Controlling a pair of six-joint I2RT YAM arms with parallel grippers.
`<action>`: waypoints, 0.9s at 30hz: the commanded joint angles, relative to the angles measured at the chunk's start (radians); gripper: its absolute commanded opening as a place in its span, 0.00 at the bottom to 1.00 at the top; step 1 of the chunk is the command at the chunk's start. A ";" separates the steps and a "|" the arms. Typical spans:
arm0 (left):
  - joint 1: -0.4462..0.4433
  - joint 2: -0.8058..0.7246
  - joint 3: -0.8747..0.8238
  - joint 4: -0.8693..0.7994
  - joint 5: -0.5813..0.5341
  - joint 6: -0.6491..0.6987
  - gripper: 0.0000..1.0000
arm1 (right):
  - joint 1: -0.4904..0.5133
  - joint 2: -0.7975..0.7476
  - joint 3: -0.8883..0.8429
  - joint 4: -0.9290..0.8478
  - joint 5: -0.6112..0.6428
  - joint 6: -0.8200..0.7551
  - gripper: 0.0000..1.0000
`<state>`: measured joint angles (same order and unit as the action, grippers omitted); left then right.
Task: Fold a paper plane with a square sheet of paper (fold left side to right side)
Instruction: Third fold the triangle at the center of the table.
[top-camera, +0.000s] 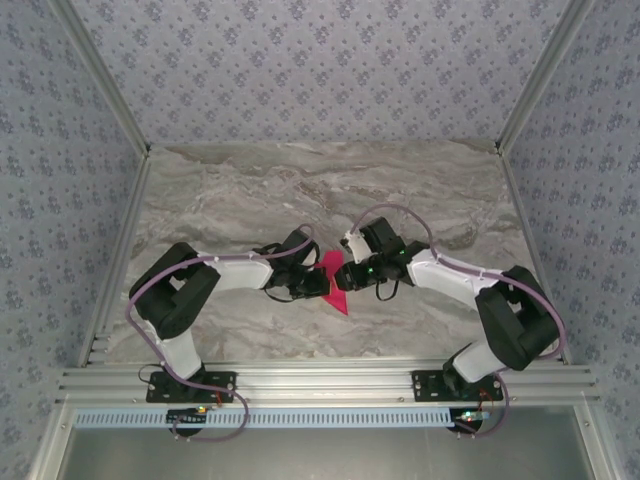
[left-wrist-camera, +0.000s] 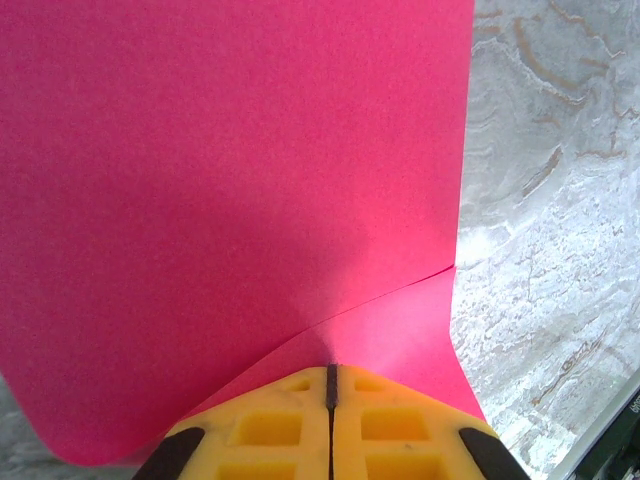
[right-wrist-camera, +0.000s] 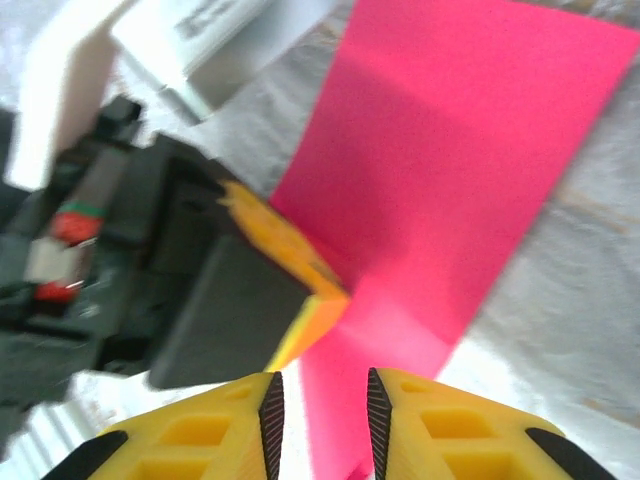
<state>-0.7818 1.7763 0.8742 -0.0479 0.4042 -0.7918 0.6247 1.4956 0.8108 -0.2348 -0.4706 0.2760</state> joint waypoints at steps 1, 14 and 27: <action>-0.008 0.042 -0.037 -0.053 -0.070 -0.003 0.05 | 0.025 -0.003 -0.052 -0.003 -0.178 0.079 0.31; -0.008 0.036 -0.029 -0.067 -0.075 0.004 0.05 | 0.067 0.136 -0.048 0.001 -0.163 0.112 0.29; -0.008 0.035 -0.026 -0.074 -0.079 0.008 0.04 | 0.064 0.160 -0.068 -0.027 -0.124 0.103 0.29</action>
<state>-0.7818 1.7763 0.8742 -0.0486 0.4042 -0.7910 0.6899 1.6402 0.7521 -0.2150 -0.6182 0.3775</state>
